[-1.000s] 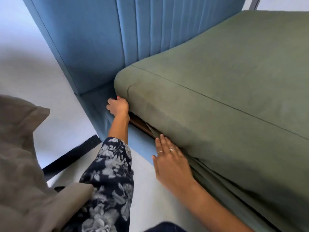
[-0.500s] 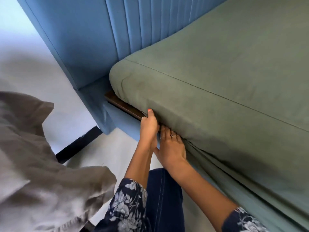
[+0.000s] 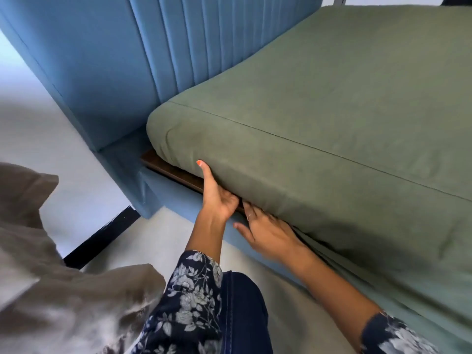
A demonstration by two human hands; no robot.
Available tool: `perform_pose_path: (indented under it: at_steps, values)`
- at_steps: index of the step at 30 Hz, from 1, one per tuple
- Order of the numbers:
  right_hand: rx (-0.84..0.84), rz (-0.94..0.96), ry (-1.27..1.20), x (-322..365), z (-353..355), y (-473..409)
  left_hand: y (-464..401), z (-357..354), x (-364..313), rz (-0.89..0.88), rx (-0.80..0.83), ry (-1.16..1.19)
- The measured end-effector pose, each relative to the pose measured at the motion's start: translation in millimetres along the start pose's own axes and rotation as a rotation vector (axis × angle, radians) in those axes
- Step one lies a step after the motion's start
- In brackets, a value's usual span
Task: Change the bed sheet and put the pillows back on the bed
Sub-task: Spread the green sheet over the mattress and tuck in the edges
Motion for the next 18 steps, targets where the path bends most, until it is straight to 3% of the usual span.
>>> perform_pose_path:
  at_steps: [5, 10, 14, 18]
  values:
    - [-0.047, -0.252, 0.005, 3, -9, 71, 6, -2, -1, 0.005, -0.052, -0.053]
    - [-0.052, -0.421, 0.031, -6, 5, 55, 41, 0, 5, 0.042, -0.254, -0.243]
    - [-0.084, -0.273, 0.026, -25, 8, 61, 76, -15, 43, 0.129, -0.190, -0.299]
    - [0.005, -0.041, 0.054, -45, 13, 96, 86, -24, 72, 0.173, -0.155, -0.253]
Point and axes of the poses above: each hand's wrist, its own y-axis away from the middle knuckle, its own z-axis out of the back of the hand, x = y × z, the point moved 1 cm from there along -y, towards the middle knuckle, and after that the axes turned 7 degrees about z, right-handed, at the moved point
